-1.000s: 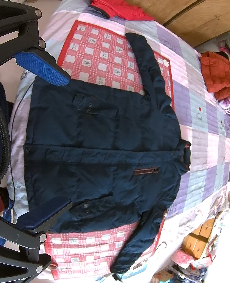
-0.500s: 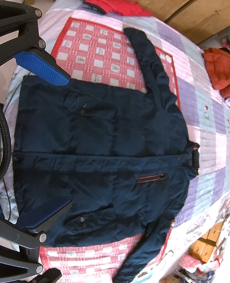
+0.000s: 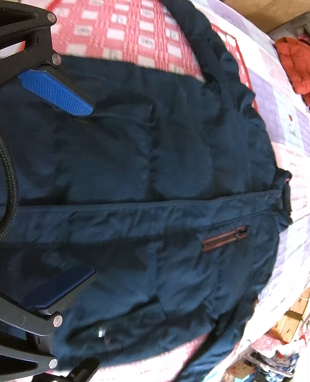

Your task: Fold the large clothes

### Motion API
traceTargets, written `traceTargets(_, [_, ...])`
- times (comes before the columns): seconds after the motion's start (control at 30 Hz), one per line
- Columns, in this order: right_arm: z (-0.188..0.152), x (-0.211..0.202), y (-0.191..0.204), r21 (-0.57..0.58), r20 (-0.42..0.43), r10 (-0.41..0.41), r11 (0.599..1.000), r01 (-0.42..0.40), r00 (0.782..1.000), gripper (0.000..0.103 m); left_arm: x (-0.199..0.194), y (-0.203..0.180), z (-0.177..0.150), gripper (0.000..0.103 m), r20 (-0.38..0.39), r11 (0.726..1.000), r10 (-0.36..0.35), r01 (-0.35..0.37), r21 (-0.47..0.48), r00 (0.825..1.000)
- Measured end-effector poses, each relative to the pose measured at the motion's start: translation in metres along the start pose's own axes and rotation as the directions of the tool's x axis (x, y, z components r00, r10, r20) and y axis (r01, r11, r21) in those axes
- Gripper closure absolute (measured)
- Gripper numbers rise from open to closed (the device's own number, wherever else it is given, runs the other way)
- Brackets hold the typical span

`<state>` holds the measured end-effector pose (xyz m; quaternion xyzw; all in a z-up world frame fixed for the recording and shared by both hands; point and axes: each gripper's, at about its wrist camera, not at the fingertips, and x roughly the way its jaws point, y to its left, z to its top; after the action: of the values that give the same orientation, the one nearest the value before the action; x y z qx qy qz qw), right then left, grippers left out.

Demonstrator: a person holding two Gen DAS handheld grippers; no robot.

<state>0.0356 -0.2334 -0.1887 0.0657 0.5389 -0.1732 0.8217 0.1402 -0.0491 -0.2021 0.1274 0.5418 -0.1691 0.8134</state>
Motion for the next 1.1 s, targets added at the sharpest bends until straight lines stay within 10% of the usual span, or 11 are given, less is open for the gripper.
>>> traceTargets(0.3, [-0.023, 0.121, 0.03, -0.207, 0.017, 0.008, 0.978, -0.005, 1.0, 0.0, 0.123, 0.024, -0.02, 0.0, -0.023, 1.0, -0.017, 0.016, -0.006, 1.0])
traceTargets(0.37, [-0.037, 0.129, 0.015, -0.235, 0.028, 0.049, 0.971, -0.041, 0.998, 0.0, 0.126, 0.043, -0.026, 0.0, 0.012, 0.993, -0.114, 0.115, -0.034, 0.993])
traceTargets(0.7, [-0.05, 0.112, -0.098, -0.155, -0.008, 0.014, 0.988, -0.015, 1.0, 0.0, 0.091, 0.083, -0.058, 0.0, 0.002, 0.996, -0.015, 0.015, 0.087, 1.0])
traceTargets(0.87, [0.032, 0.084, -0.051, -0.244, 0.151, 0.106, 0.967, -0.067, 0.983, 0.0, 0.078, 0.04, 0.024, 0.0, 0.12, 0.985, -0.116, 0.098, 0.145, 0.986])
traceTargets(1.1, [0.198, 0.162, 0.024, -0.257, 0.171, 0.116, 0.964, -0.069, 0.978, 0.0, 0.162, 0.002, 0.164, 0.0, 0.13, 0.988, -0.154, 0.151, 0.032, 0.979])
